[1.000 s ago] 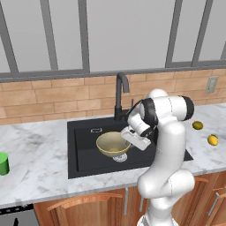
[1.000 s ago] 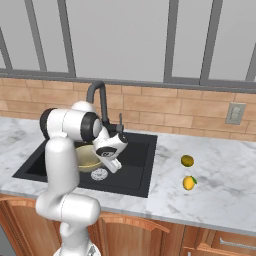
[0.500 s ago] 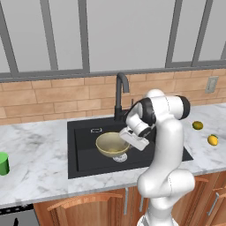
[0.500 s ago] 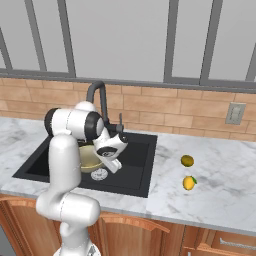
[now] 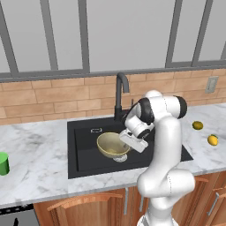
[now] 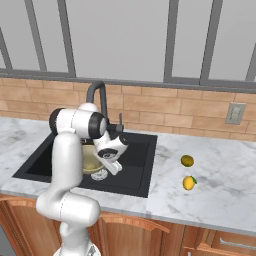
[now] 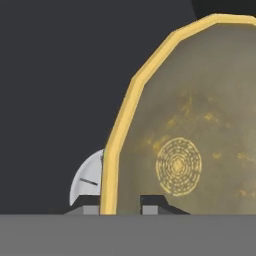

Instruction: Remove the lemon and orange from the sink. Then move the bowl and cup from the counter to the sink for washing.

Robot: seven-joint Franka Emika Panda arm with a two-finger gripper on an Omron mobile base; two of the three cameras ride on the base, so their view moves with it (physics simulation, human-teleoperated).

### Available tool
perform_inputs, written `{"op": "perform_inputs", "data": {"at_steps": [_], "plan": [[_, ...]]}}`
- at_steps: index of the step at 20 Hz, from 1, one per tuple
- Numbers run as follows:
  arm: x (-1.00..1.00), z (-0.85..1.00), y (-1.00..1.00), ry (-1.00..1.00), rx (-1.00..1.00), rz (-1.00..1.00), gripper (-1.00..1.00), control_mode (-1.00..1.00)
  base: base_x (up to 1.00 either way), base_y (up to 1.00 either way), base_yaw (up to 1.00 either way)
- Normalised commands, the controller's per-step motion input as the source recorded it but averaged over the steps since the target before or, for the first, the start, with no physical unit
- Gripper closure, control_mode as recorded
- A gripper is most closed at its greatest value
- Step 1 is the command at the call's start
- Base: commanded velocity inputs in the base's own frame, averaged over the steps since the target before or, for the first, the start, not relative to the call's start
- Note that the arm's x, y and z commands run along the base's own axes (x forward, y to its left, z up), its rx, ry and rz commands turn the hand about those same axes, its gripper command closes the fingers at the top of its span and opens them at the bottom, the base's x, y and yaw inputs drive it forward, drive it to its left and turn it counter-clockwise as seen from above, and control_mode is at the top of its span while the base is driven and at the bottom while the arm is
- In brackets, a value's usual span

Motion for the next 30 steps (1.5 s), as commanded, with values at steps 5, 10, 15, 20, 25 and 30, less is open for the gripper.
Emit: {"op": "perform_inputs", "data": {"at_steps": [5,10,15,20,25,30], "plan": [[0.08,-0.14,0.03,-0.02,0.0,0.03,1.0,-1.0,0.0,0.0,0.0],[0.05,-0.09,0.0,-0.03,0.0,0.04,1.0,-1.0,0.0,0.0,0.0],[0.02,-0.03,0.01,-0.04,0.0,0.03,1.0,-1.0,0.0,0.0,0.0],[0.0,0.0,0.04,-0.04,0.0,0.03,-1.0,-1.0,0.0,0.0,0.0],[0.0,0.0,0.04,0.0,0.0,0.02,-1.0,-1.0,0.0,0.0,0.0],[0.0,0.0,0.0,0.0,0.0,0.02,-1.0,-1.0,0.0,0.0,0.0]]}}
